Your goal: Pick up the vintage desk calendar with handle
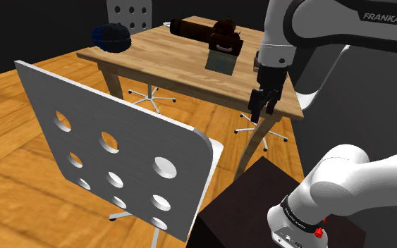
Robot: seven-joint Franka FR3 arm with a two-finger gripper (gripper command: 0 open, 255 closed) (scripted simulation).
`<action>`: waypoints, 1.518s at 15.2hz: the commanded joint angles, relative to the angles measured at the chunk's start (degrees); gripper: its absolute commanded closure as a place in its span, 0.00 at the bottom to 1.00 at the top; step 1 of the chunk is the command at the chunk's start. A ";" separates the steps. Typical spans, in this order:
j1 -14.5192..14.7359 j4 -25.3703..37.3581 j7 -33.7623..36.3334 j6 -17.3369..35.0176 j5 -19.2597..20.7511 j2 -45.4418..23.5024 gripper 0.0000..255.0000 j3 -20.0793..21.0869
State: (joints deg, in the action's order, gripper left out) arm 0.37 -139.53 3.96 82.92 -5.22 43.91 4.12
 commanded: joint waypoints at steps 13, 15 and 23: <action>-0.63 16.15 -21.99 4.42 12.46 -13.95 0.00 -9.36; -0.53 19.60 -25.51 5.10 13.61 -16.68 0.00 -10.61; 0.01 35.87 -39.49 6.80 15.57 -28.65 0.00 -14.94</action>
State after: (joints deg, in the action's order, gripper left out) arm 0.25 -105.98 -33.79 89.75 10.28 16.75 -10.46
